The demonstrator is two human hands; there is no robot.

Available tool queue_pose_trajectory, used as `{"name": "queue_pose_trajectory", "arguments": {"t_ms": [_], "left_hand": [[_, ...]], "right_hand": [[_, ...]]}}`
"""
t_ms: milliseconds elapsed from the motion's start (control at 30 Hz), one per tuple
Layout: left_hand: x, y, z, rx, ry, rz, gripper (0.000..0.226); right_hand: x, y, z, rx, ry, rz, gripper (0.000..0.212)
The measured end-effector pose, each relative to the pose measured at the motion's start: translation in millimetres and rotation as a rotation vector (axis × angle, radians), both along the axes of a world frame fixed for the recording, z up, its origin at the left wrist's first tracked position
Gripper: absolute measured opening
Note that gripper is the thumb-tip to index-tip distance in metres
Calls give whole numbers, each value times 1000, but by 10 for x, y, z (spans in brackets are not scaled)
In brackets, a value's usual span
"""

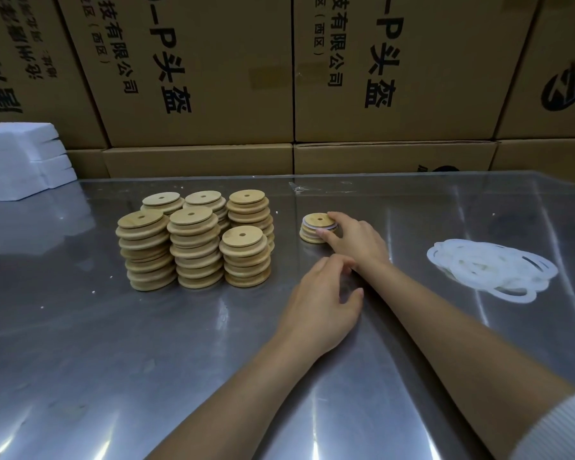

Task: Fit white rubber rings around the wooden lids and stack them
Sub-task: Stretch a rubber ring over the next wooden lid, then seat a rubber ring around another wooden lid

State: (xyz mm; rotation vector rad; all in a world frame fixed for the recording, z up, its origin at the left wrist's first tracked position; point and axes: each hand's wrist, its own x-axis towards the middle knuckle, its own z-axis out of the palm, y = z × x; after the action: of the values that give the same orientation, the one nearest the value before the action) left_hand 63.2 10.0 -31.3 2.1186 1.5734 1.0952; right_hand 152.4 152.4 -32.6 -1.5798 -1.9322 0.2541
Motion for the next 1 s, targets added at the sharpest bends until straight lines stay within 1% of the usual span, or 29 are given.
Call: {"name": "queue_pose_trajectory", "arguments": {"t_ms": [433,767,1000], "left_hand": [[-23,-17,22,6,-25,0,33],[-22,-25,22,2,-9,-14,35],[-18,-6,12,10,7,-8,35]], "right_hand": [[4,-85,31,-10,-83,51,50],[5,-65,26,-17,-42,53,46],[11,-65,40,-35,-41,82,52]]}}
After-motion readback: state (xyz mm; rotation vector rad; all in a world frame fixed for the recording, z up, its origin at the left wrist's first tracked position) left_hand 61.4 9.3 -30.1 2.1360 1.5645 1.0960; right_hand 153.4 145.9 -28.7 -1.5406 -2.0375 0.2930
